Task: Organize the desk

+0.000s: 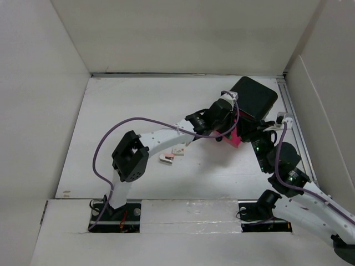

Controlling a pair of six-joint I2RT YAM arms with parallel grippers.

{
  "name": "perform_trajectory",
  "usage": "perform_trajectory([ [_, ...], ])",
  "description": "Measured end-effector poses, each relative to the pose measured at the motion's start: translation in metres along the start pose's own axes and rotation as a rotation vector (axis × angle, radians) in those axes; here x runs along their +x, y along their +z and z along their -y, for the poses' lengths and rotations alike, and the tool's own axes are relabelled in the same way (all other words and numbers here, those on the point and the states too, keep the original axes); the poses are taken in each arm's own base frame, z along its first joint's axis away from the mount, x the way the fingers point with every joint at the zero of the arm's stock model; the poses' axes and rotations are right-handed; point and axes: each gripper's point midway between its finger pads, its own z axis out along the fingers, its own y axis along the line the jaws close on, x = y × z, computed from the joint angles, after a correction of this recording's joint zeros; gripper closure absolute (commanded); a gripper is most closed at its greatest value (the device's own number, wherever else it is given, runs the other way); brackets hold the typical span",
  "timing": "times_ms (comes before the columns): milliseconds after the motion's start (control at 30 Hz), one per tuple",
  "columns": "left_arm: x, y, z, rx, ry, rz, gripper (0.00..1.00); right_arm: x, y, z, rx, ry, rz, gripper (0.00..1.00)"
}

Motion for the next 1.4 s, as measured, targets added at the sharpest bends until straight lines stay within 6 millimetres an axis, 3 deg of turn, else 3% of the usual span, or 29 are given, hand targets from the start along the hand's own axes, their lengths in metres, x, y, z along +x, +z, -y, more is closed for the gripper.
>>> perform_trajectory([
  [133,0.003,0.005,-0.008,-0.024,-0.001,-0.028,0.99,0.003,0.001,0.002,0.008,-0.006,-0.007,0.66],
  [333,-0.003,0.015,-0.006,-0.021,0.0,-0.017,0.85,0.003,0.001,0.003,0.016,-0.007,-0.005,0.66],
  [400,-0.003,0.019,-0.007,-0.025,0.0,-0.013,0.7,0.003,0.001,0.004,0.018,-0.008,-0.005,0.66],
  [433,-0.003,0.019,-0.007,-0.025,0.0,-0.013,0.7,0.003,0.001,0.004,0.02,-0.008,-0.004,0.66],
  [567,-0.003,0.021,-0.011,-0.045,0.006,-0.007,0.44,0.003,0.001,0.004,0.022,-0.008,-0.004,0.66],
  [667,-0.009,0.022,-0.01,-0.039,0.005,0.02,0.4,0.003,0.001,0.004,0.022,-0.008,-0.004,0.66],
  [800,-0.01,0.017,-0.013,-0.036,0.012,0.058,0.45,0.002,0.001,0.004,0.02,-0.006,-0.002,0.67],
  [900,-0.015,-0.002,-0.02,-0.05,0.03,0.099,0.5,-0.002,-0.001,0.004,0.015,0.002,0.009,0.7],
  [1033,-0.046,-0.044,-0.024,-0.071,0.039,0.229,0.58,-0.009,-0.009,0.006,0.005,0.021,0.033,0.73],
  [1167,-0.082,-0.098,-0.025,-0.068,0.009,0.384,0.87,-0.019,-0.017,0.007,-0.009,0.05,0.069,1.0],
  [1233,-0.094,-0.121,-0.027,-0.061,-0.009,0.446,0.92,-0.019,-0.017,0.007,-0.008,0.049,0.068,1.0],
  [1300,-0.093,-0.133,-0.031,-0.05,-0.024,0.473,0.96,-0.016,-0.015,0.007,-0.006,0.047,0.059,1.0],
  [1400,-0.064,-0.133,-0.042,-0.041,-0.029,0.437,0.87,-0.01,-0.013,0.007,-0.004,0.038,0.042,0.98],
])
